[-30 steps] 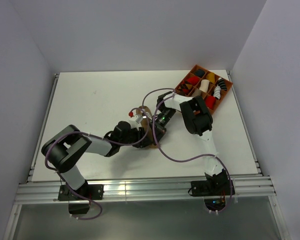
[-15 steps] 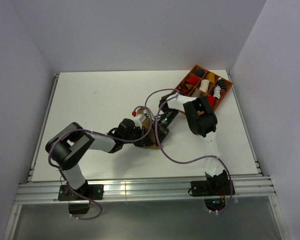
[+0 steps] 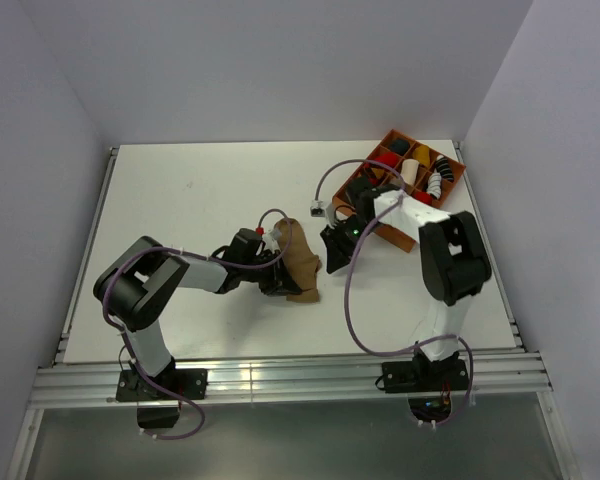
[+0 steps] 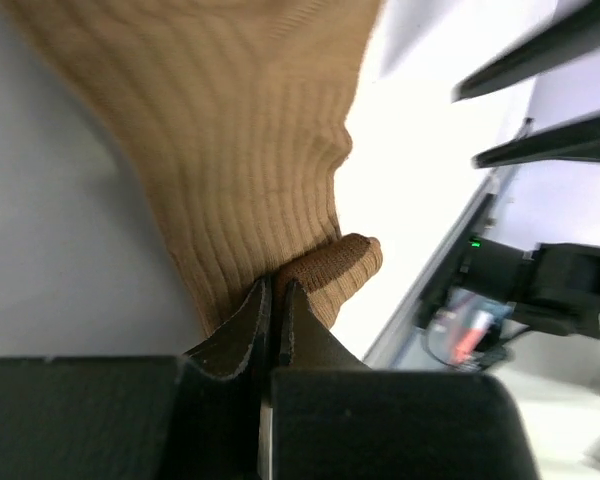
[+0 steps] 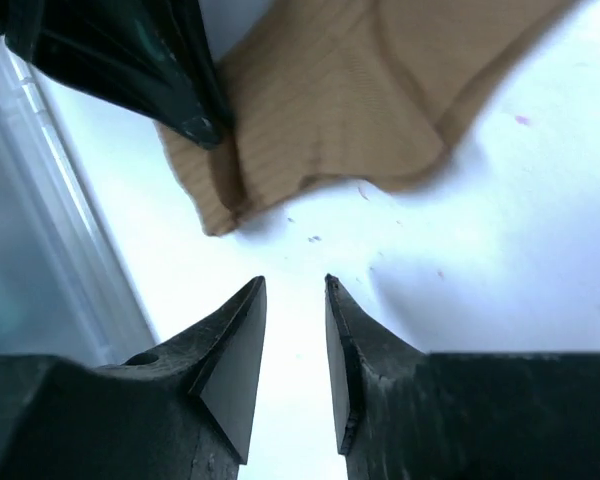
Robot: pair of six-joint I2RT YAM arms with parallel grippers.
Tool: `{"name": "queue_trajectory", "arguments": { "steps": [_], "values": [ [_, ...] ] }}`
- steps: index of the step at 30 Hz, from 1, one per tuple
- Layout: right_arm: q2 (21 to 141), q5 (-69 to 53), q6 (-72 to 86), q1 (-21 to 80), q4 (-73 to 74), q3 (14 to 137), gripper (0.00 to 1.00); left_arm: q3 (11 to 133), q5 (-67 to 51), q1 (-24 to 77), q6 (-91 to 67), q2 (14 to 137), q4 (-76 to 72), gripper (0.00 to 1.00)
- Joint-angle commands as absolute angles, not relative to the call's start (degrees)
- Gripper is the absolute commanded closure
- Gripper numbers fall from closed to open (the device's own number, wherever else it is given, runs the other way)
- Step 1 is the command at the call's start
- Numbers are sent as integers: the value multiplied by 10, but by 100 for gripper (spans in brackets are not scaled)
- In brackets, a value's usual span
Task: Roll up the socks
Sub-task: Roll the sock at the center of the board.
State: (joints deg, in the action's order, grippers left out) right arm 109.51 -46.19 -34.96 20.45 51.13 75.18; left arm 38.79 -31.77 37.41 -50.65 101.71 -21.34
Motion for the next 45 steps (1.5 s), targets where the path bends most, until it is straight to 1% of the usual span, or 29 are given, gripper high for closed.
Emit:
{"name": "queue_trajectory", "arguments": {
  "steps": [1, 2, 3, 4, 5, 6, 7, 9, 13, 18, 21, 25, 32, 36, 39, 40, 45],
  "values": [
    [984, -402, -329, 202, 388, 682, 62, 397, -365, 359, -550, 1044, -120, 100],
    [957, -370, -330, 206, 342, 662, 61, 396, -395, 357, -575, 1052, -130, 100],
    [935, -347, -333, 212, 320, 644, 61, 397, -405, 356, -586, 1056, -126, 99],
    [886, -328, -347, 222, 298, 602, 61, 403, -407, 355, -599, 1060, -116, 100],
    [862, -310, -352, 249, 274, 579, 61, 405, -408, 356, -604, 1061, -104, 100],
    [839, -272, -357, 266, 225, 553, 58, 408, -408, 355, -609, 1061, -88, 100],
    [794, -262, -371, 284, 205, 509, 57, 412, -408, 354, -619, 1063, -77, 100],
    [760, -245, -386, 336, 168, 473, 54, 413, -413, 352, -632, 1063, -66, 100],
    [724, -228, -424, 412, 137, 414, 52, 423, -413, 349, -655, 1070, -48, 100],
    [726, -175, -446, 501, 112, 373, 51, 419, -425, 347, -677, 1082, -61, 100],
    [735, -145, -452, 542, 90, 354, 50, 424, -418, 347, -664, 1078, -45, 100],
    [756, -106, -454, 576, 62, 345, 50, 422, -422, 347, -664, 1077, -50, 100],
    [800, -61, -455, 607, 40, 357, 51, 425, -428, 347, -657, 1076, -50, 100],
    [813, -33, -445, 608, 23, 356, 53, 427, -433, 347, -652, 1075, -48, 100],
    [825, -30, -439, 609, 31, 363, 56, 425, -441, 347, -650, 1076, -53, 99],
    [829, -16, -436, 609, 27, 364, 60, 425, -441, 348, -650, 1075, -55, 98],
    [853, -1, -426, 609, 25, 373, 65, 430, -441, 347, -637, 1071, -45, 95]
  ]
}}
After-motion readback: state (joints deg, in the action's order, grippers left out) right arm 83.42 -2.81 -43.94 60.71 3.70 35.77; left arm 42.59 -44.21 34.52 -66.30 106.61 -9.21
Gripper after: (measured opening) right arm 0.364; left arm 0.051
